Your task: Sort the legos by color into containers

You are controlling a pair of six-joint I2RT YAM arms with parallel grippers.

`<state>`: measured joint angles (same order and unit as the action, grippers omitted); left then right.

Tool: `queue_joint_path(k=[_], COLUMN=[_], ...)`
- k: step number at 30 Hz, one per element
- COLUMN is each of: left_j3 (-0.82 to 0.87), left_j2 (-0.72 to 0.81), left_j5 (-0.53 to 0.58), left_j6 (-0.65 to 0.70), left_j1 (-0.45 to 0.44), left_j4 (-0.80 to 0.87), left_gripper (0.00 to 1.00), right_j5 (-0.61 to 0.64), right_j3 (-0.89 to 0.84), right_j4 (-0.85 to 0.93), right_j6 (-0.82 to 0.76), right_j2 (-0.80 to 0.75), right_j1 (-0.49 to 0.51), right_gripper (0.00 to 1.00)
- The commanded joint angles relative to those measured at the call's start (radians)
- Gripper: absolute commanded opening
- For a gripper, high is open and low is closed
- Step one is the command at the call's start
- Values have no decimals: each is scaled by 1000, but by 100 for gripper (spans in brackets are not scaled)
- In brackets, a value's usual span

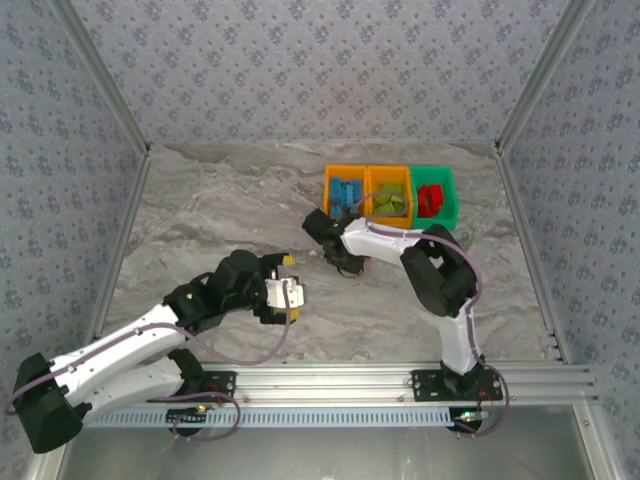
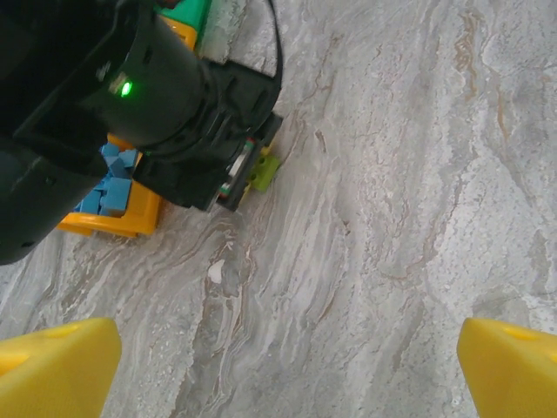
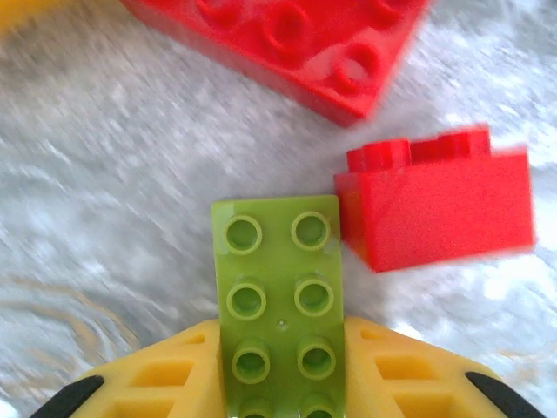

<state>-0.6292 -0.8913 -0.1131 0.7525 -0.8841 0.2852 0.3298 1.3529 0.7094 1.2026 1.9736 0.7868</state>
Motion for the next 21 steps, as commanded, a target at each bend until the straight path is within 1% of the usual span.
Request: queue_joint_path(k=[1, 4, 7, 8, 10, 12, 13, 15, 17, 19, 21], left_j3=[5, 14, 12, 9, 5, 3, 3, 2, 3, 5, 11], left_j2=[8, 7, 3, 2, -1, -3, 0, 5, 8, 6, 6], left_j5=[-45, -57, -67, -69, -65, -54, -48, -38, -29, -17, -8], left_j6=[-30, -45, -46, -45, -40, -33, -31, -26, -17, -10, -7], left_j1=[-6, -6, -6, -6, -6, -6, -6, -6, -6, -6, -6], left_j4=[-55, -81, -83, -79, -70, -62, -60, -55, -51, -47, -53], left_gripper=[99, 99, 99, 99, 99, 99, 99, 99, 99, 99, 99], right_j5=[9, 36, 51, 37, -31, -127, -154, -195, -237, -236, -231], right_j3=[-96, -202, -286, -293, -269, -205, -172, -51, 55, 160, 259], right_j4=[-45, -117, -279, -315, -359, -363, -359, -328, -297, -259, -229], right_j6=[-71, -182, -408, -468, -609, -738, -774, -818, -844, -855, -857], right_j2=[-170, -334, -477, -497, -497, -444, -411, -306, -192, -79, 16], right_j1=[13, -8, -66, -100, -188, -281, -313, -381, -426, -449, -466], right_gripper=[34, 33, 32, 32, 33, 33, 33, 33, 34, 35, 40])
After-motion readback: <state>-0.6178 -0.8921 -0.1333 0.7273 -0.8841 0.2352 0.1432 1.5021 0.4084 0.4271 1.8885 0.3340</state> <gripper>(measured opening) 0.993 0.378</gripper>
